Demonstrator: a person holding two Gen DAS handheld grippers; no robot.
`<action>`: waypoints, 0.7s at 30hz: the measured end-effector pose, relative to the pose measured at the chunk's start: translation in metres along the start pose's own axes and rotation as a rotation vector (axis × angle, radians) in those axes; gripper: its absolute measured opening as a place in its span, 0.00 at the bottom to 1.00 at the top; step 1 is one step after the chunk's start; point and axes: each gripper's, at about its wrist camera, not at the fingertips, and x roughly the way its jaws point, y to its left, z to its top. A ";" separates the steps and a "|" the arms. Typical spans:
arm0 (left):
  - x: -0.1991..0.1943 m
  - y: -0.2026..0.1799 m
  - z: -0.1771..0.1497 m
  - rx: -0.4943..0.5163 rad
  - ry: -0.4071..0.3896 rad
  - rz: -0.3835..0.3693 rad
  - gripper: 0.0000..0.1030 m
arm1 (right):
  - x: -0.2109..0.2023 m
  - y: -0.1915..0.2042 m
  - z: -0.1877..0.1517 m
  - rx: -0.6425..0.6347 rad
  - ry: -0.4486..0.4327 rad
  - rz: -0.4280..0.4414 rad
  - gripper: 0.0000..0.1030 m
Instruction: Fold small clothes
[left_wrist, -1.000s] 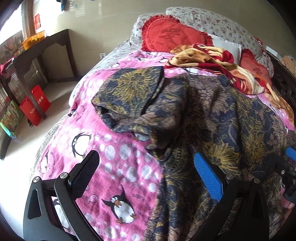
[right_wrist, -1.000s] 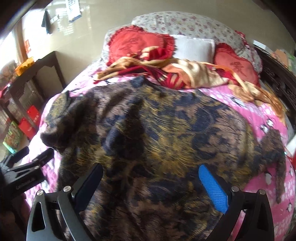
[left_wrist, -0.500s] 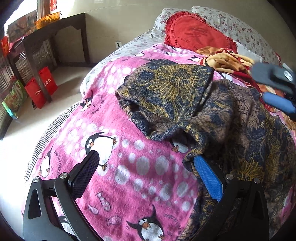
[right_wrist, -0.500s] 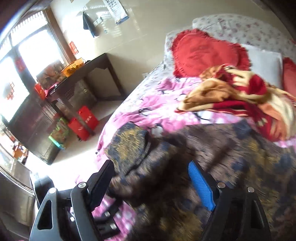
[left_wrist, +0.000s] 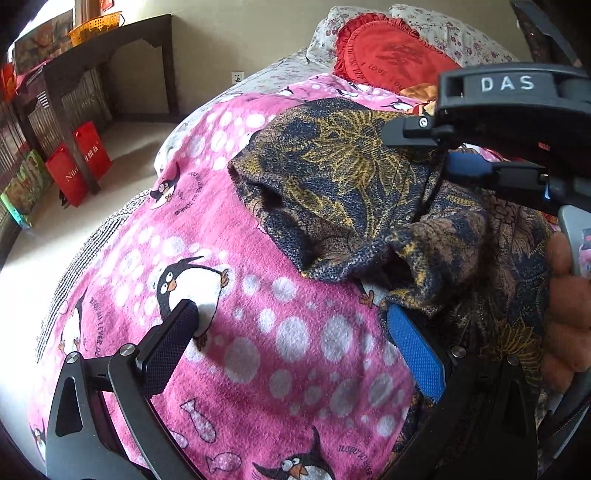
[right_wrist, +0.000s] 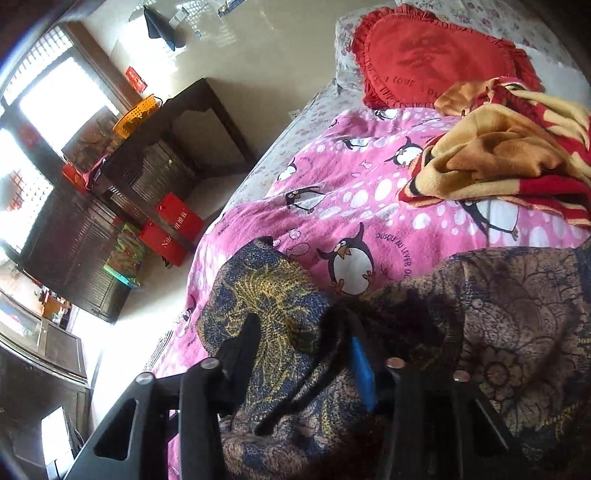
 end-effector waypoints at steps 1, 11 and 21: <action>0.000 0.000 0.000 -0.001 0.001 0.000 1.00 | -0.001 0.003 0.000 -0.004 -0.006 0.005 0.08; -0.006 -0.003 0.002 0.009 -0.010 0.019 1.00 | -0.138 0.008 0.016 -0.023 -0.251 0.118 0.04; -0.028 -0.006 -0.013 0.035 -0.025 0.020 1.00 | -0.319 -0.127 -0.049 0.178 -0.439 -0.088 0.04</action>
